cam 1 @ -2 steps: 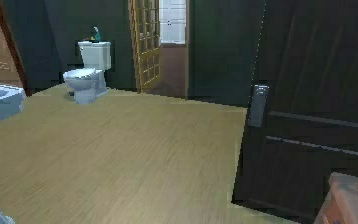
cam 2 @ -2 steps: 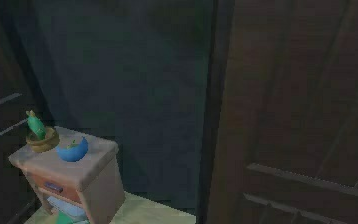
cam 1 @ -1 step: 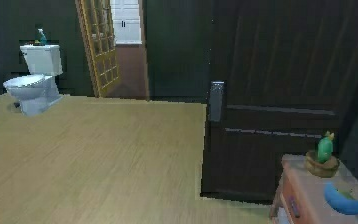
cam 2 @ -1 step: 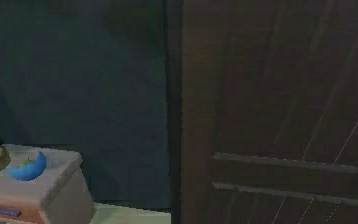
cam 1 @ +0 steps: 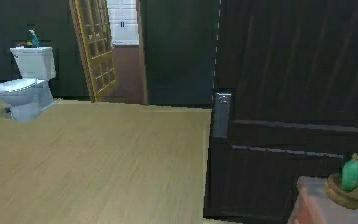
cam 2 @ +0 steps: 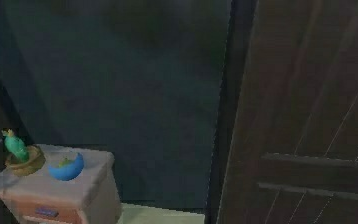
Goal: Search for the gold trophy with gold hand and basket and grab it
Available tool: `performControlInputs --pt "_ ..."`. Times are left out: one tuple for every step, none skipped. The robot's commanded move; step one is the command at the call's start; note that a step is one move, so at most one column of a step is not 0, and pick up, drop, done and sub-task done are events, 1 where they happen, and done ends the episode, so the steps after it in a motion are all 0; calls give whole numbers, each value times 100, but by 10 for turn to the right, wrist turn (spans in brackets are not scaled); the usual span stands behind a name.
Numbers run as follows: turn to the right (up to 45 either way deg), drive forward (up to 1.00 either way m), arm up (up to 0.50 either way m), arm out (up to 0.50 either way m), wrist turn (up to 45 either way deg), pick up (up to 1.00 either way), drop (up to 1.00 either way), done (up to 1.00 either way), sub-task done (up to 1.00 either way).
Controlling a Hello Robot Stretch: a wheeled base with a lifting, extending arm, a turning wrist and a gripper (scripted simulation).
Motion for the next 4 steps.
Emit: performControlInputs --pt "-180 0 0 0 0 0 0 0 0" --pt "0 100 0 0 0 0 0 0 0" --pt "-30 0 0 0 0 0 0 0 0" --pt "0 100 0 0 0 0 0 0 0"
